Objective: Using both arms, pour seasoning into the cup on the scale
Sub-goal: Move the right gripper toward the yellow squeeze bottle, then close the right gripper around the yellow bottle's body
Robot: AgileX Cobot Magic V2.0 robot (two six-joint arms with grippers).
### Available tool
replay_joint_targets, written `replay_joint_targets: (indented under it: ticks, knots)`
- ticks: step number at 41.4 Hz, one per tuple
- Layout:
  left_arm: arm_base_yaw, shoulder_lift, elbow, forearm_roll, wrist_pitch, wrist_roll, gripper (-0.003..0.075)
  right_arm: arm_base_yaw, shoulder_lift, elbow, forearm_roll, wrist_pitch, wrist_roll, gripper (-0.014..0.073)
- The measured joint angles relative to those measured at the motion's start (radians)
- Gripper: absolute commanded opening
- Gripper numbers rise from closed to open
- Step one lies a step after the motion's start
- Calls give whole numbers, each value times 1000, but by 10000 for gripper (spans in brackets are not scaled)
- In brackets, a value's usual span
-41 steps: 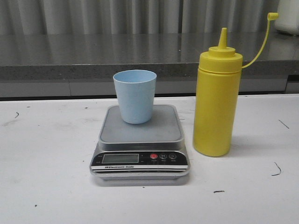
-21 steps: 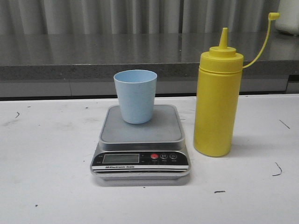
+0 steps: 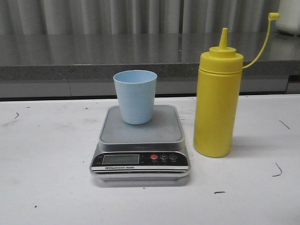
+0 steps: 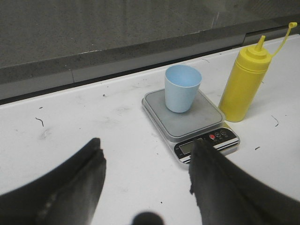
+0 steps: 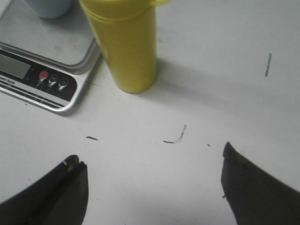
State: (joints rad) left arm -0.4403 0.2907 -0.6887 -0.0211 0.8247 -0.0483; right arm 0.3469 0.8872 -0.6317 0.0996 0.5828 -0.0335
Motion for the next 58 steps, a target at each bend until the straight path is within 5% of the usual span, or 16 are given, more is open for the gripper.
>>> replay_joint_targets:
  ticks: [23, 39, 47, 58]
  knots:
    - [0, 0, 2, 0, 0, 0, 400, 134, 313, 326, 17, -958, 2, 596]
    - [0, 0, 2, 0, 0, 0, 400, 134, 665, 343, 20, -1469, 46, 596]
    - [0, 0, 2, 0, 0, 0, 400, 134, 804, 341, 22, -1681, 46, 596]
    - [0, 0, 2, 0, 0, 0, 400, 134, 919, 288, 39, -1711, 48, 596]
